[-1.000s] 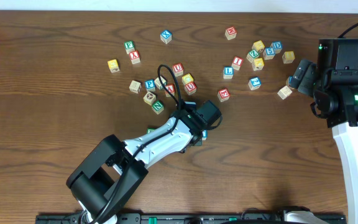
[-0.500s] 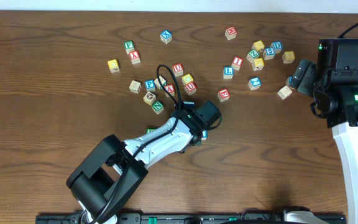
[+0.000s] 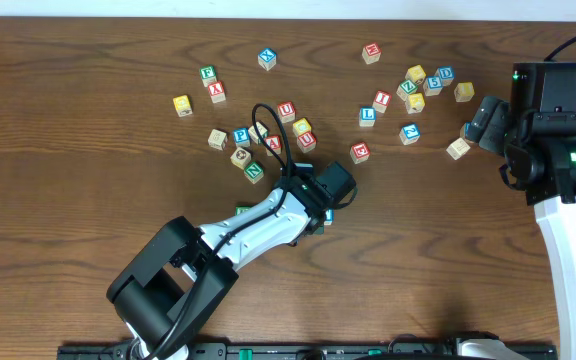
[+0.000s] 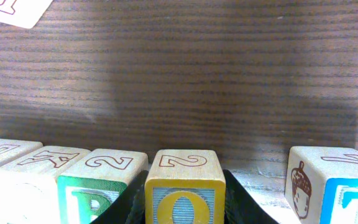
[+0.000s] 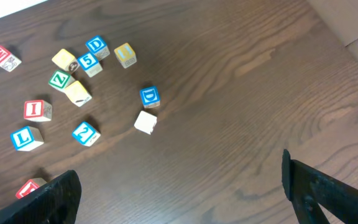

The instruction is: Spell out ROBOT

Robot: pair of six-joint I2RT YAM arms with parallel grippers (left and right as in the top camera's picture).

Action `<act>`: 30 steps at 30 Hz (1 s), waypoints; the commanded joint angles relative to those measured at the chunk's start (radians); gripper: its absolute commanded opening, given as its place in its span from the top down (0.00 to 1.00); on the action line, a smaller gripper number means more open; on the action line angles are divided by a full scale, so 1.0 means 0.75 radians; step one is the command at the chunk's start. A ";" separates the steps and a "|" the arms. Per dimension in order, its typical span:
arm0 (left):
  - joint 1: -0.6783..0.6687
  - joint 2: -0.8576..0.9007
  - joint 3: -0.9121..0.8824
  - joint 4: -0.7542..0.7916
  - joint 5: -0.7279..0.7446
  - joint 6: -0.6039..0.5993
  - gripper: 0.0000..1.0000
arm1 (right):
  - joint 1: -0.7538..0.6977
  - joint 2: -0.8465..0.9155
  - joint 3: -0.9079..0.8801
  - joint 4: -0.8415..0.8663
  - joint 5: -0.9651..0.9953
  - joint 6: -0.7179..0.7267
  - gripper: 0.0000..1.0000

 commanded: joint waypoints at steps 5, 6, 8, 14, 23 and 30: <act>-0.001 0.017 -0.022 0.022 -0.033 -0.017 0.87 | -0.004 -0.003 0.020 -0.001 0.019 -0.011 0.01; -0.001 0.017 -0.022 0.026 -0.033 -0.017 0.87 | -0.004 -0.003 0.020 -0.001 0.019 -0.012 0.01; -0.001 0.017 -0.022 0.028 -0.033 -0.017 0.87 | -0.004 -0.003 0.020 0.000 0.019 -0.011 0.01; -0.001 0.017 -0.023 0.031 -0.033 -0.017 0.87 | -0.004 -0.003 0.020 -0.001 0.019 -0.012 0.01; -0.001 0.017 -0.076 0.081 -0.033 -0.052 0.87 | -0.004 -0.003 0.020 -0.001 0.019 -0.011 0.01; -0.001 0.017 -0.076 0.082 -0.033 -0.052 0.87 | -0.004 -0.003 0.020 -0.001 0.019 -0.012 0.01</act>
